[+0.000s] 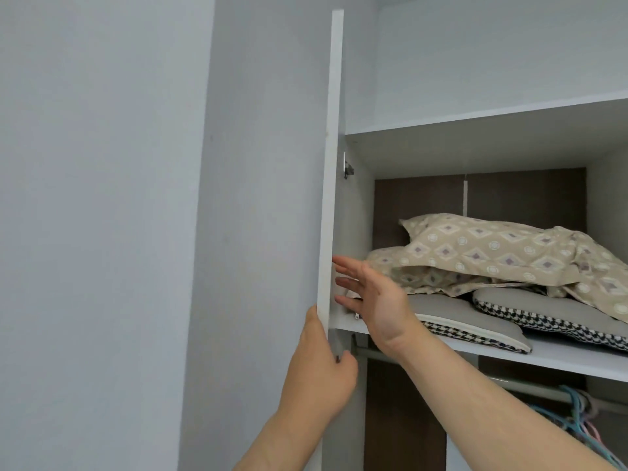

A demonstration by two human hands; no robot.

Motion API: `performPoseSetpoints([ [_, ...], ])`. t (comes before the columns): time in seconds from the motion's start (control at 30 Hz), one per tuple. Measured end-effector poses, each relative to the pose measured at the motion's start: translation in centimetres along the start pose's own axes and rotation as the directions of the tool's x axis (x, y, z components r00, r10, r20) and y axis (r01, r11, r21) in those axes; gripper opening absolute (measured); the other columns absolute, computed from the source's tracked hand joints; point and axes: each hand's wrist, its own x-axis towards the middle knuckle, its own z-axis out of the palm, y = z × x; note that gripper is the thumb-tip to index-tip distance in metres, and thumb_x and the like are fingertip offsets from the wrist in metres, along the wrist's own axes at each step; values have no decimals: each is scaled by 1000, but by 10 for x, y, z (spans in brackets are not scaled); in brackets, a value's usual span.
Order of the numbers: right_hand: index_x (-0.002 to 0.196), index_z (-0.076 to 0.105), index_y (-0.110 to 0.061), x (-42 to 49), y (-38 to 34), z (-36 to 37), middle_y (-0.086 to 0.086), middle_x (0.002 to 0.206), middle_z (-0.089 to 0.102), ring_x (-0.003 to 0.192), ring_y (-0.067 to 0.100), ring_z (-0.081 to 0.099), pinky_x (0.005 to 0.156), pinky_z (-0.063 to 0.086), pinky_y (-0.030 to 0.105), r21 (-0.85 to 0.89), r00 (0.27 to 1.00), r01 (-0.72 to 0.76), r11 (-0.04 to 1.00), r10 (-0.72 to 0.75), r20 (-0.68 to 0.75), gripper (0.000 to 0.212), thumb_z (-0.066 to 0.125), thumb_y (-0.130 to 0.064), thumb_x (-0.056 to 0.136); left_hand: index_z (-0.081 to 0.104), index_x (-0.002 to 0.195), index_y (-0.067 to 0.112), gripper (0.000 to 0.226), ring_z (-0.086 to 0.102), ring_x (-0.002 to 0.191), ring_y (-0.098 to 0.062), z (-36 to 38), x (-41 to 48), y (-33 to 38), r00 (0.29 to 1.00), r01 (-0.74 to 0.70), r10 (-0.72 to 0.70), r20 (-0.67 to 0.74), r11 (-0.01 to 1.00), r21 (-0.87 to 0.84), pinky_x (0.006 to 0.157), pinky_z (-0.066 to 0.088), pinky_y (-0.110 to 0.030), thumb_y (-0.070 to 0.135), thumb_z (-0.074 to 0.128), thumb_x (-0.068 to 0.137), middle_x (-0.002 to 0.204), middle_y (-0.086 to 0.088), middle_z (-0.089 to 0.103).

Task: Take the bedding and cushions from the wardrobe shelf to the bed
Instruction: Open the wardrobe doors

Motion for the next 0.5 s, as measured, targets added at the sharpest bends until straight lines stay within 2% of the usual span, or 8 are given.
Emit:
performPoseSetpoints([
  [0.1, 109, 72, -33, 8, 7, 29, -14, 126, 61, 123, 11, 49, 98, 46, 37, -49, 999, -5, 999, 7, 46, 36, 38, -35, 98, 35, 133, 25, 59, 58, 105, -21, -26, -1, -3, 995, 84, -87, -53, 995, -59, 84, 54, -36, 20, 58, 79, 125, 0, 54],
  [0.2, 106, 72, -36, 14, 12, 52, -19, 123, 61, 122, 7, 49, 100, 44, 39, -46, 996, -23, 999, 27, 80, 34, 39, -35, 98, 37, 131, 23, 58, 58, 103, -19, -45, 0, -8, 987, 125, -131, -91, 990, -65, 85, 52, -37, 21, 58, 77, 121, -1, 55],
  [0.37, 114, 65, -31, 18, 19, 78, -25, 120, 58, 113, -4, 48, 104, 40, 43, -66, 994, -35, 997, 42, 102, 29, 41, -33, 98, 34, 138, 17, 71, 55, 113, -22, -65, -4, -19, 980, 152, -156, -127, 988, -35, 91, 49, -41, 24, 54, 70, 128, -6, 53],
  [0.5, 117, 65, -27, 20, 21, 77, -19, 123, 57, 115, 1, 49, 104, 41, 43, -75, 997, -19, 997, 24, 71, 32, 38, -29, 99, 29, 144, 18, 75, 49, 120, -21, -65, -8, -22, 982, 155, -157, -106, 987, -27, 96, 45, -39, 26, 53, 73, 136, -5, 47],
])
